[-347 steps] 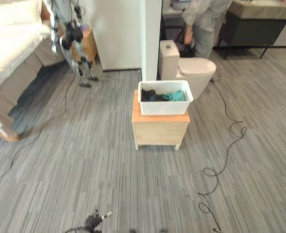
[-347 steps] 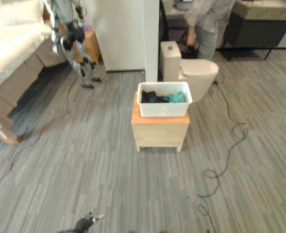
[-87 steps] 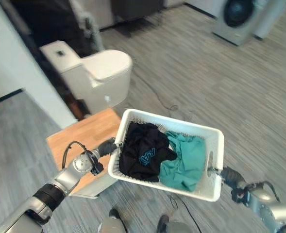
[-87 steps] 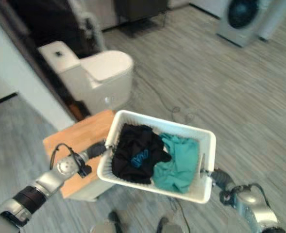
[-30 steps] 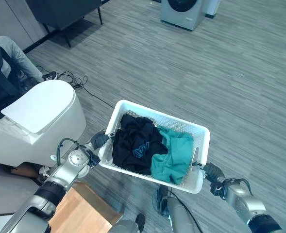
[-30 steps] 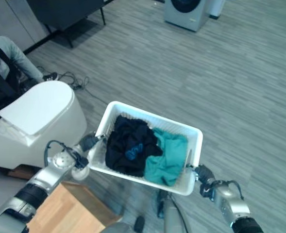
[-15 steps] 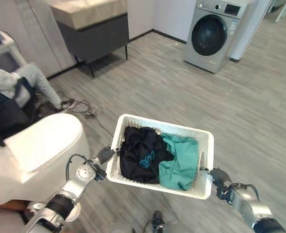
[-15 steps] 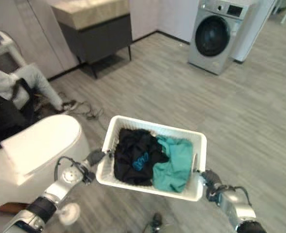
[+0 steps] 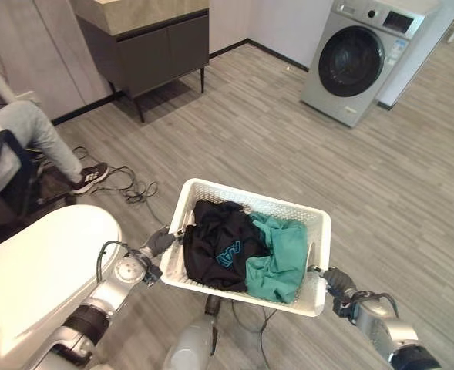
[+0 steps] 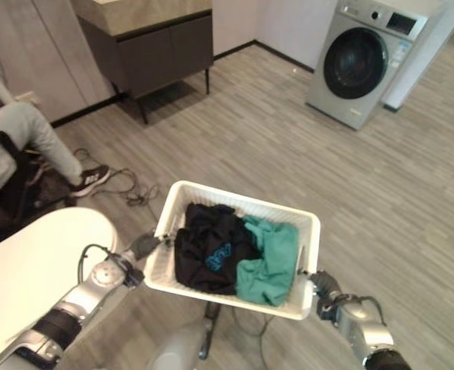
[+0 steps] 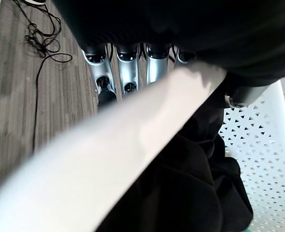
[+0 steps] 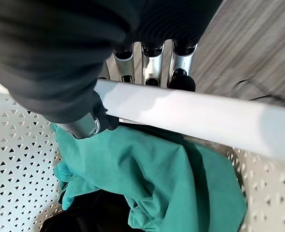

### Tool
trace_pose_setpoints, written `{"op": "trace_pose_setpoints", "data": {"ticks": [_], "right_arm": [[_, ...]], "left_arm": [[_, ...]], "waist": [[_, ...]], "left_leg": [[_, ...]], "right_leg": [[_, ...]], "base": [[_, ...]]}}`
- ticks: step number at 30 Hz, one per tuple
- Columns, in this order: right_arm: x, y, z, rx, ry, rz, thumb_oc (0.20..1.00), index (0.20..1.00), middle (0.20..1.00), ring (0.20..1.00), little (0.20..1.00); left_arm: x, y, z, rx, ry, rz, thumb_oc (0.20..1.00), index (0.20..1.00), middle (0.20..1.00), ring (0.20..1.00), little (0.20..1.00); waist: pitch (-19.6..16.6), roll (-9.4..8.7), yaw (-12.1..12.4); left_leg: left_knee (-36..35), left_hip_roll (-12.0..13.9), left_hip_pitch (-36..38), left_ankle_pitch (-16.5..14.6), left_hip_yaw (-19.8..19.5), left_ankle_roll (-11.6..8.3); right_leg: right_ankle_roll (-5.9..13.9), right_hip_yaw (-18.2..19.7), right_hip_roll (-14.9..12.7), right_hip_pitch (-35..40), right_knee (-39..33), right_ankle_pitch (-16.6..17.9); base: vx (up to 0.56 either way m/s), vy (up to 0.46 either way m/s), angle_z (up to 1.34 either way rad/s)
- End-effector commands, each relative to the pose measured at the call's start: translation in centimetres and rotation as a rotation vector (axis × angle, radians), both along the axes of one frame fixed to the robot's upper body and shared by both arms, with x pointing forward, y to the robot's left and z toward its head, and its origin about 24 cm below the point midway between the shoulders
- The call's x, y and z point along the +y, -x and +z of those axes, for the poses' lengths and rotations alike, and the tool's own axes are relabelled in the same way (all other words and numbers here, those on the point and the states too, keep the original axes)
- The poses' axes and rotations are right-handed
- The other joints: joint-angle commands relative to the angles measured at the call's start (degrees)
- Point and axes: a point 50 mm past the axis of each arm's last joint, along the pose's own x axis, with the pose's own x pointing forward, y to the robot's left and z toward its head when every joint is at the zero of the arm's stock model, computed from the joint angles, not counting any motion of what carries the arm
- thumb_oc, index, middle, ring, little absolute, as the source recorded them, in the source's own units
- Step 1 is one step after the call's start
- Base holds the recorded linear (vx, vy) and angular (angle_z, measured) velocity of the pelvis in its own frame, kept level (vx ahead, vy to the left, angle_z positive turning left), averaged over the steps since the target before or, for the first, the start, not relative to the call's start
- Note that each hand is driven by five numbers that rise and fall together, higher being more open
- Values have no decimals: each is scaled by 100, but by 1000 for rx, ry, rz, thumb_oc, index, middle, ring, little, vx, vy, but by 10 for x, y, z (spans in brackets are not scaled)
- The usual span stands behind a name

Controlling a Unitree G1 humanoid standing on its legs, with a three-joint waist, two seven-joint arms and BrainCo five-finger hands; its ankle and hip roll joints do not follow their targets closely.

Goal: Grab the laundry basket,head to the washer,open it,put in the laundry and shut it.

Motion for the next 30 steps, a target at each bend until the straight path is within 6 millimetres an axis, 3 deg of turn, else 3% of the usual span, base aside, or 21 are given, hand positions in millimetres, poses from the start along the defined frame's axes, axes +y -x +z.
{"op": "trace_pose_setpoints", "data": {"ticks": [1,2,4,6,7,8,10,11,12,15,16,19,21,23,24,26,27,29,30], "right_arm": [[-23,-28,42,-240,-21,-46,200,200,200,200,200],[-22,-31,40,-233,-7,-39,200,200,200,200,200],[-18,-33,38,-222,9,-21,200,200,200,200,200],[-18,-36,39,-222,16,-20,200,200,200,200,200],[-23,-37,43,-238,37,-30,200,200,200,200,200],[-30,-36,46,-247,53,-45,200,200,200,200,200],[-30,-36,46,-247,54,-47,200,200,200,200,200],[-38,-34,49,-256,69,-73,200,200,200,200,200],[-45,-31,51,-264,89,-92,200,200,200,200,200],[-51,-29,53,-263,111,-103,200,200,200,200,200],[-56,-28,51,-246,146,-96,200,200,200,200,200],[-57,-27,51,-242,144,-92,200,200,200,200,200],[-58,-21,45,-217,136,-101,200,200,200,200,200],[-60,-19,46,-210,150,-82,200,200,200,200,200],[-60,-19,46,-210,150,-82,200,200,200,200,200],[-64,-14,43,-194,143,-96,200,200,200,200,200],[-64,-14,43,-195,143,-96,200,200,200,200,200],[-64,-15,45,-204,130,-106,200,200,200,200,200],[-65,-16,46,-203,136,-107,200,200,200,200,200]], "left_arm": [[24,-18,35,-143,36,96,200,200,200,200,200],[27,-17,35,-143,23,106,200,200,200,200,200],[31,-16,35,-139,17,118,200,200,200,200,200],[33,-17,38,-147,13,120,200,200,200,200,200],[32,-19,40,-152,-6,112,200,200,200,200,200],[30,-24,45,-166,-21,98,200,200,200,200,200],[29,-24,45,-166,-21,97,200,200,200,200,200],[25,-29,48,-178,-35,81,200,200,200,200,200],[17,-37,54,-200,-58,46,200,200,200,200,200],[16,-39,55,-203,-53,50,200,200,200,200,200],[18,-39,54,-205,-58,56,200,200,200,200,200],[15,-40,55,-212,-59,41,200,200,200,200,200],[11,-41,53,-203,-56,29,200,200,200,200,200],[11,-40,50,-207,-38,45,200,200,200,200,200],[11,-40,50,-207,-37,45,200,200,200,200,200],[13,-36,44,-188,-14,64,200,200,200,200,200],[13,-36,44,-188,-15,64,200,200,200,200,200],[17,-32,43,-181,10,90,200,200,200,200,200],[17,-31,42,-184,29,100,200,200,200,200,200]], "waist": [[-532,63,-61],[-506,100,-102],[-462,275,-174],[-415,381,-282],[-350,480,-465],[-286,453,-569],[-263,462,-593],[-200,438,-702],[-224,379,-730],[-236,411,-783],[-239,434,-812],[-235,479,-833],[-389,397,-848],[-570,440,-935],[-571,452,-938],[-584,465,-999],[-598,450,-1011],[-417,277,-882],[-368,249,-817]], "left_leg": [[-80,65,-32,61,-199,73],[-64,59,124,-111,-86,182],[-127,139,470,-278,24,304],[-256,147,845,-391,54,351],[-385,140,1139,-450,17,284],[-340,107,1200,-519,45,186],[-323,111,1218,-534,12,181],[-201,103,1435,-758,110,59],[-56,92,1417,-966,168,-82],[-67,102,1615,-1157,201,-104],[-76,93,1858,-1355,274,-87],[-56,173,2023,-1479,346,-97],[-65,201,2236,-1595,350,-133],[305,481,2302,-1404,399,-275],[320,495,2298,-1416,397,-281],[1826,1008,1870,-284,385,-537],[1829,993,1841,-270,373,-535],[3685,1262,1076,479,311,-529],[3960,1355,852,445,364,-480]], "right_leg": [[192,-301,321,-736,913,1347],[331,-366,177,-1001,1641,1875],[366,-719,-61,-1470,2357,1995],[289,-1036,-251,-1861,2517,1764],[181,-1285,-117,-2347,2147,1441],[217,-1499,-180,-2356,1768,1402],[216,-1536,-179,-2308,1747,1397],[227,-1866,-360,-2453,535,1435],[178,-1954,-488,-2300,-500,1418],[315,-1894,-542,-2363,-1157,1692],[434,-1853,-674,-2548,-1537,1871],[464,-1761,-655,-2639,-1749,1911],[455,-1604,-588,-2468,-1872,2002],[321,-1595,-407,-2305,-1673,2118],[317,-1601,-395,-2300,-1674,2116],[-31,-1488,36,-1941,-1536,1830],[-32,-1497,19,-1958,-1543,1839],[-391,-1443,242,-1501,-1744,1664],[-455,-1450,302,-1367,-1821,1594]], "base": [[437,199,-29],[390,190,-23],[359,197,-23],[397,155,-35],[428,57,-25],[341,33,12],[154,-50,39],[401,-219,25],[495,-266,10],[324,-143,5],[242,-76,-3],[325,-137,-29],[448,-237,-27],[387,-249,-10],[377,-321,-23],[324,-348,-23],[154,-258,-28],[268,-410,-20],[284,-390,-6]]}}
